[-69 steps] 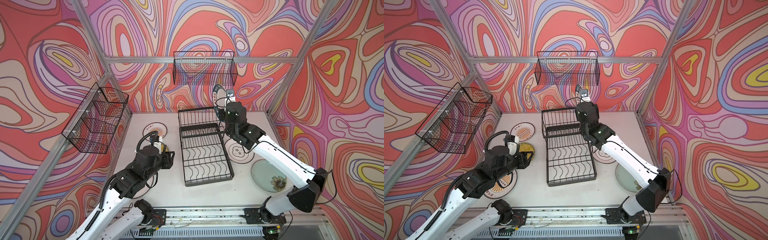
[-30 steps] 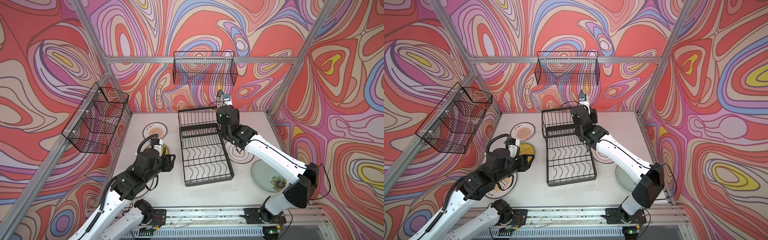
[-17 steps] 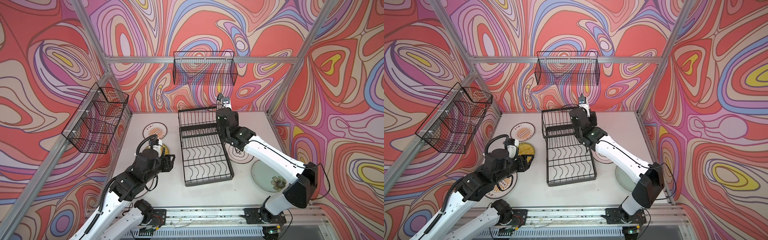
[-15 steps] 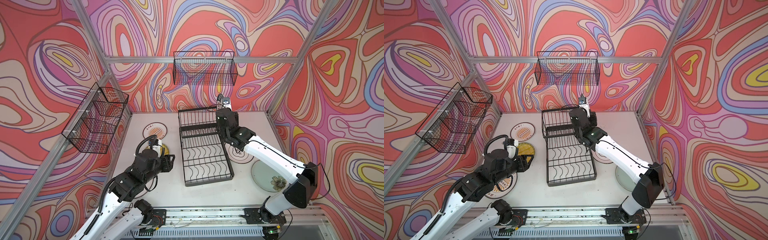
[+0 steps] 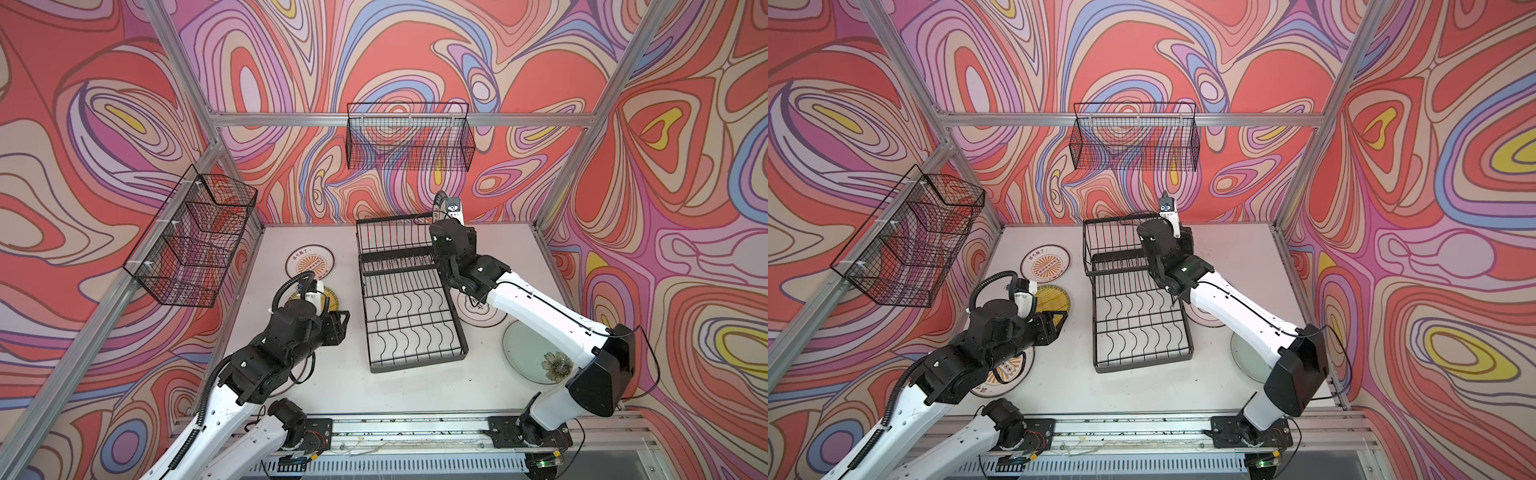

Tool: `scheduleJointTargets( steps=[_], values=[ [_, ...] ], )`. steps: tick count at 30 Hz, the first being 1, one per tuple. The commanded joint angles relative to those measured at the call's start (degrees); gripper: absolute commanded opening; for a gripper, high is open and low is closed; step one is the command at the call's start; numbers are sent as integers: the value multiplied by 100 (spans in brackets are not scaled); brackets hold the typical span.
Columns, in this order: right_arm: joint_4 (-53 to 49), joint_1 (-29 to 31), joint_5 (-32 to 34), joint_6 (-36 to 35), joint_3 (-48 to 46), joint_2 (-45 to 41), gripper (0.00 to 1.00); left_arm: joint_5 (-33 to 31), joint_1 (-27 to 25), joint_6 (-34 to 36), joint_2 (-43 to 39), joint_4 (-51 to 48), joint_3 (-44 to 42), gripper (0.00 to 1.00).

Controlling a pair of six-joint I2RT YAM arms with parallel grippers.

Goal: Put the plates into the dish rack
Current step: 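Lower the green-rimmed plate into the rack's far slot with the right gripper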

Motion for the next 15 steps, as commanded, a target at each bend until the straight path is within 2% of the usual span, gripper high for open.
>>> scheduleJointTargets(
  steps=[1, 7, 11, 14, 15],
  values=[
    [-26, 24, -53, 160, -74, -6, 0, -77, -37, -19, -35, -133, -78, 51],
    [-69, 25, 13, 141, -50, 17, 3, -50, -37, -34, -36, -129, -84, 51],
    [-114, 27, 26, 133, -22, 57, 19, -42, -41, -50, -48, -135, -77, 51],
    [-106, 27, 8, 132, -19, 57, 21, -33, -37, -49, -53, -152, -66, 51],
    [-94, 27, 1, 132, -19, 49, 25, -35, -37, -55, -59, -164, -63, 51]
  ],
)
